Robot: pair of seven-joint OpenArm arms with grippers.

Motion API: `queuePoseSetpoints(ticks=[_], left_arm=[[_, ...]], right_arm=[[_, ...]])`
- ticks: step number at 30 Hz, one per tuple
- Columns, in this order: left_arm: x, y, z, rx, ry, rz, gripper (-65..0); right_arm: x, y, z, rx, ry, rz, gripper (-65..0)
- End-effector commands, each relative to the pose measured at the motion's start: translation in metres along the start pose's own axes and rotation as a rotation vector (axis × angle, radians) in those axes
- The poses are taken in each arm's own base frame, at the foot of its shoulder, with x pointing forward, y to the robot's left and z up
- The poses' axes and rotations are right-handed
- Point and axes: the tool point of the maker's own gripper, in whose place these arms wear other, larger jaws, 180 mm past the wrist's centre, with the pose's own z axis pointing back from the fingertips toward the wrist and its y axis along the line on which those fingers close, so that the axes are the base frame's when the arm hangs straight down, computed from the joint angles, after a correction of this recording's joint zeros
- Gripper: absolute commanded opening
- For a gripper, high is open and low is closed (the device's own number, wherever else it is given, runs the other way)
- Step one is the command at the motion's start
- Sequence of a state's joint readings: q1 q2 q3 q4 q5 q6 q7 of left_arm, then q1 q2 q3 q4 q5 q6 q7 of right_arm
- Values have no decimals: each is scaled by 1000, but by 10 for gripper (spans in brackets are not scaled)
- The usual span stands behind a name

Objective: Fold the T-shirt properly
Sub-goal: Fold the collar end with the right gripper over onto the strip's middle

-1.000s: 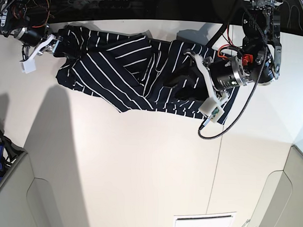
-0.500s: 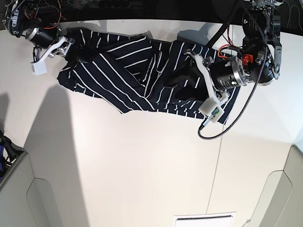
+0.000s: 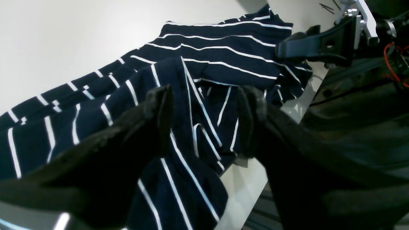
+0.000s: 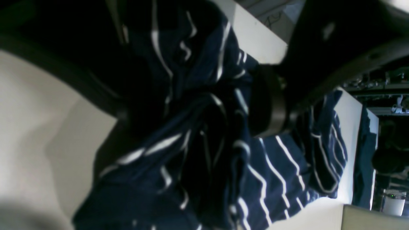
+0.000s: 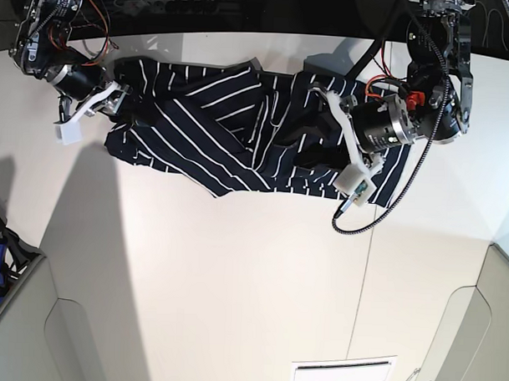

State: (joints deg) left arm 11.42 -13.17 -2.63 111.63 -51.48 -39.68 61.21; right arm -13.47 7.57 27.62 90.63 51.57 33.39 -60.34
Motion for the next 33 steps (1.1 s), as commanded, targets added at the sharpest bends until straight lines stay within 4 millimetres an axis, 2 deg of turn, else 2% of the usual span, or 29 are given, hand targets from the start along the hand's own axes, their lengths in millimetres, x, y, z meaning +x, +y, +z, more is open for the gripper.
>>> queuePoseSetpoints(ticks=[1,4,7,12,17,24,29,33], left_arm=[[15,-4,2,-16,-53,-18,-302],[16,-4,2,-16,-60,-18,-302],[16,-4,2,-16,-60,-18,-302],[16,-4,2,-16,-61,-18,-307],[26,-1,10,-4,-95,-24,-412],[36,31,38,115,-144,-5,-412],[26,45,50,169,-115,17,-412],[3,46,50,184,-71,58,-412]], right_arm=[[14,3,2,7,-45,22,-317],[15,-3,3,-25,-52,38,-519],[18,-4,3,-30,-67,42,-644],[19,-4,3,-28,-69,47,-650],[25,-13,9,-60,-60,78,-650],[45,-39,36,-140,-48,146,-650],[64,-53,60,-183,-57,189,-650],[91,-53,79,-161,-115,186,-650]])
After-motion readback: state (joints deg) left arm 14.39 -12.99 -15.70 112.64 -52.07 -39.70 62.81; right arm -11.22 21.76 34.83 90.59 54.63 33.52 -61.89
